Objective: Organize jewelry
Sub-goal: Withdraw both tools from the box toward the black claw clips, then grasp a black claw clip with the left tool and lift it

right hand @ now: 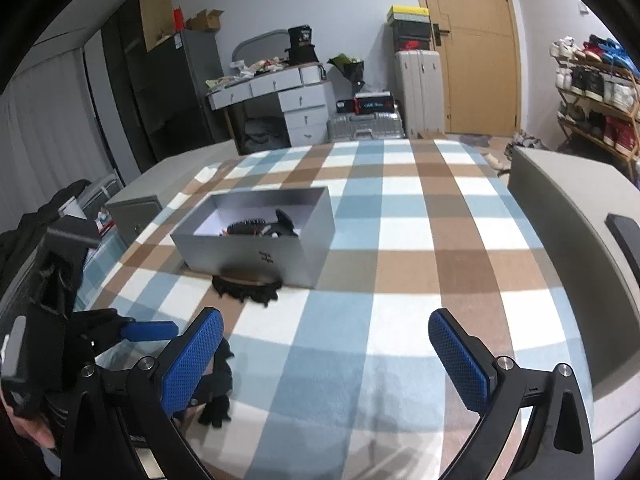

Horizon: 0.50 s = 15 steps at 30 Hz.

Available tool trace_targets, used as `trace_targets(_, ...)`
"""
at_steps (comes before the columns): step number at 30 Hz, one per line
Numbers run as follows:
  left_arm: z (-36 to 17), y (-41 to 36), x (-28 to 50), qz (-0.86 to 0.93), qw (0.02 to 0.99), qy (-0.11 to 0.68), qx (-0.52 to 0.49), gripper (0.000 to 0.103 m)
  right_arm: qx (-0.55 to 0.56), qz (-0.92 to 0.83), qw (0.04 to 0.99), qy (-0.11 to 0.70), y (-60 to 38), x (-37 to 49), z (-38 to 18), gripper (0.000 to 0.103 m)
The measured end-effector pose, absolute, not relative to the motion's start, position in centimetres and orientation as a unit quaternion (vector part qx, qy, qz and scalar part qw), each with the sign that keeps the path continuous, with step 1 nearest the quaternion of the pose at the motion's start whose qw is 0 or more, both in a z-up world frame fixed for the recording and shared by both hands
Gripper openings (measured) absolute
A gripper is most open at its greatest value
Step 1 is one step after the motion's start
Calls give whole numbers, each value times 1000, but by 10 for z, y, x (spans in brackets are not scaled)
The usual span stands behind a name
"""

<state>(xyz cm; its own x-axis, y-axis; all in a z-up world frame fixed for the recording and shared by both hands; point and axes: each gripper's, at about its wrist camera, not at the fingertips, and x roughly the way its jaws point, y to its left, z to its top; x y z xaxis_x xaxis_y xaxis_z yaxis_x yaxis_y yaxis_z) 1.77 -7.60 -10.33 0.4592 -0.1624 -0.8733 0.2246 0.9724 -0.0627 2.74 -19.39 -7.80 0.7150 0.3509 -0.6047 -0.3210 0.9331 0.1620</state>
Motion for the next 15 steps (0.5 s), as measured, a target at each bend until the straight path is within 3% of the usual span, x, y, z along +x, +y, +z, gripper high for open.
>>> trace_targets(12, -118, -89, 12, -120, 847, 514, 68, 83, 22, 164, 929, 331, -204, 21, -79, 103)
trace_targets(14, -117, -89, 11, -123, 848, 511, 69, 78, 23, 159, 931, 328, -206, 20, -78, 103)
trace_targets(15, -116, -89, 10, -124, 849, 508, 70, 71, 25, 156, 931, 328, -208, 20, -78, 103)
